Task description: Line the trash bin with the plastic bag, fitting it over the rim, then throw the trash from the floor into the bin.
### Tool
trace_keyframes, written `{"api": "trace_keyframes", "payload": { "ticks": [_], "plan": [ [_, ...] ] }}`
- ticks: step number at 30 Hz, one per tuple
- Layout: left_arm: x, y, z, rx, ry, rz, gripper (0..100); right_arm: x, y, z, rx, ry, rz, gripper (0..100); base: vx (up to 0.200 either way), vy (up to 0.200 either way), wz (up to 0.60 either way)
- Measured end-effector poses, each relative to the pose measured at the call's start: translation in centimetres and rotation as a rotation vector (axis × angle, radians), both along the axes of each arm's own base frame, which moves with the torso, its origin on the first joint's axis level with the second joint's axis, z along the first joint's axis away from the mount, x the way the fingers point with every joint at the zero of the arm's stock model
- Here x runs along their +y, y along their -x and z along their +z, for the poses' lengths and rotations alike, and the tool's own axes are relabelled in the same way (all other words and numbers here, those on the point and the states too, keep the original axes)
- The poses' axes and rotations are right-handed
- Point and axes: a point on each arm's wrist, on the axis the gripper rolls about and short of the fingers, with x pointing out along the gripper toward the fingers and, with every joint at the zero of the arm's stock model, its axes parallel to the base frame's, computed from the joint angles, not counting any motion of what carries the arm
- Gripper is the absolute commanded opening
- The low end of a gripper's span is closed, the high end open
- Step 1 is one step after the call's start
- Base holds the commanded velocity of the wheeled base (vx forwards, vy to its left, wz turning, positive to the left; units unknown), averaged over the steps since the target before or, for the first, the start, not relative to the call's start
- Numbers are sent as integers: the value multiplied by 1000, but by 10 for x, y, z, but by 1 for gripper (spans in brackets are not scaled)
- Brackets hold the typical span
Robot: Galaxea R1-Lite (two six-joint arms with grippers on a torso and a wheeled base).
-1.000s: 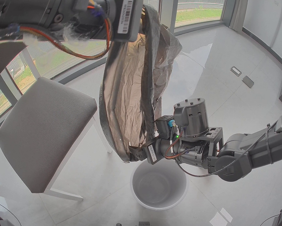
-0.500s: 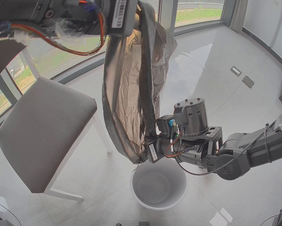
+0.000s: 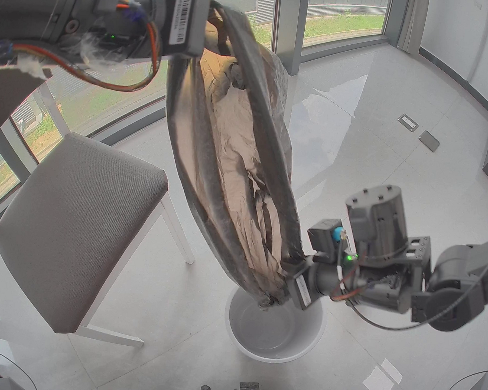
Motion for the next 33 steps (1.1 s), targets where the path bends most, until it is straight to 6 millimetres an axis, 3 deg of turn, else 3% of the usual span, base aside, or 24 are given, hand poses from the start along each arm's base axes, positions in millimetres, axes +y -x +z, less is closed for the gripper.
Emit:
{"api": "trace_keyframes", "payload": {
  "ticks": [3,7,19,25,33],
  "plan": [
    [5,3,-6,19,-12,-3,0,-18,23,-9,34,34,14,0,0,0,0],
    [10,6,-29,81,-76,-11,0,-38,50,-17,62,64,36,0,0,0,0],
    [17,34,-135,350,-301,-67,0,-91,113,-56,190,186,122,0,0,0,0],
    [11,43,-155,402,-339,-102,0,-92,120,-67,246,206,182,0,0,0,0],
    [-8,39,-167,436,-314,-105,0,-78,108,-75,264,201,202,0,0,0,0]
  ]
}}
